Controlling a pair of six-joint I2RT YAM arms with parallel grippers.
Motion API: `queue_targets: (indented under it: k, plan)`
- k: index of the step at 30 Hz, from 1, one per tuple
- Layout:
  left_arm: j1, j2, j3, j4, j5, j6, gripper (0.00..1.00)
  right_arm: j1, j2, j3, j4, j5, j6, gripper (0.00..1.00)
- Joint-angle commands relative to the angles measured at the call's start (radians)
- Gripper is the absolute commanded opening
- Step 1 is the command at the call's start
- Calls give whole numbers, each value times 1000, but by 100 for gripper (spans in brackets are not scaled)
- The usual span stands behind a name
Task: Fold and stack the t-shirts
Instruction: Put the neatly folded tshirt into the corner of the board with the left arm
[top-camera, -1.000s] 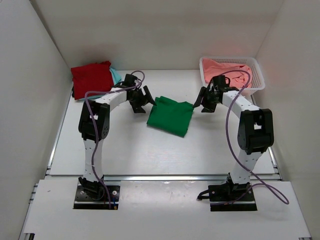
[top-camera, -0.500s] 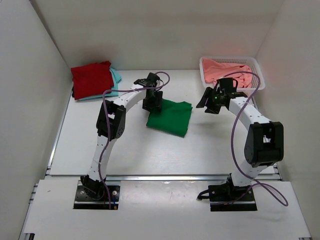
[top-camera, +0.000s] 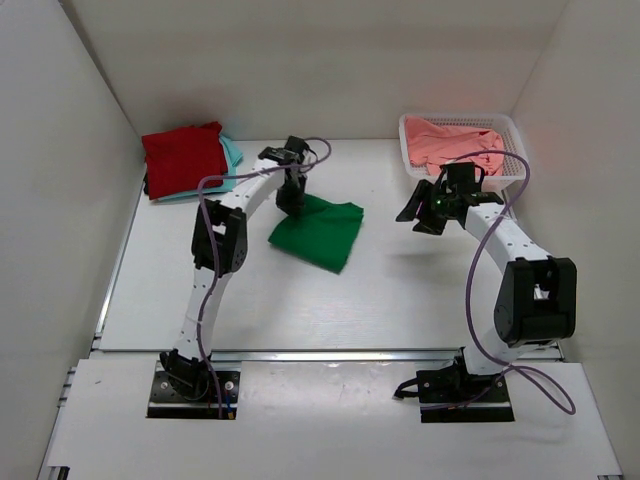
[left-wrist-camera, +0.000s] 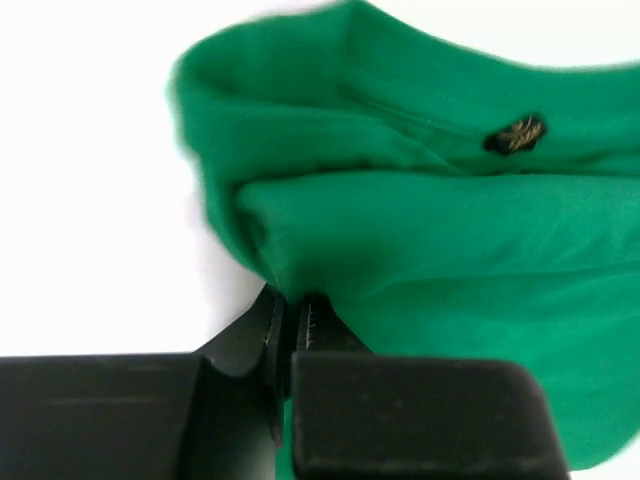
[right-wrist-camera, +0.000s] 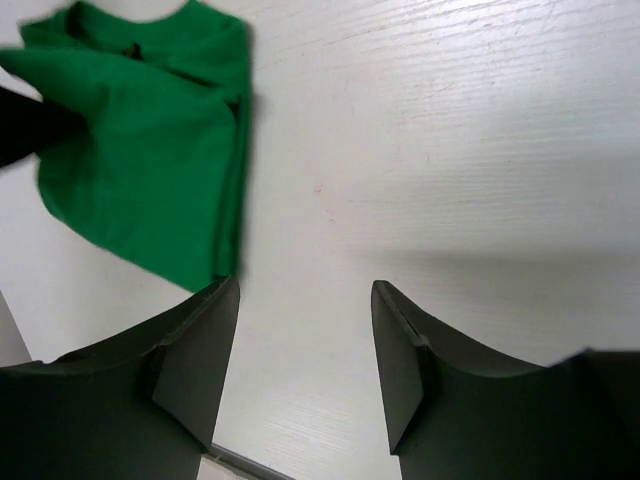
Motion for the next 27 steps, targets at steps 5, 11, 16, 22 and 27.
queue_targets:
  k: [5,11,16,22,27]
  plan:
    - [259,-50,294,75,-72,29,0,46,-86,19,-26,-38,-1,53]
    - [314,-49,308,363,-86,110,0,100,-143,-174,167,-70,61,52]
    - [398,-32,333,457,-89,115,0,144,-146,-258,336,-73,98,52]
    - [506,-82,304,555,-57,106,0,160,-99,-236,349,-79,89,51]
    - [582,-87,330,534,-37,106,0,170,-79,-204,313,-75,86,51]
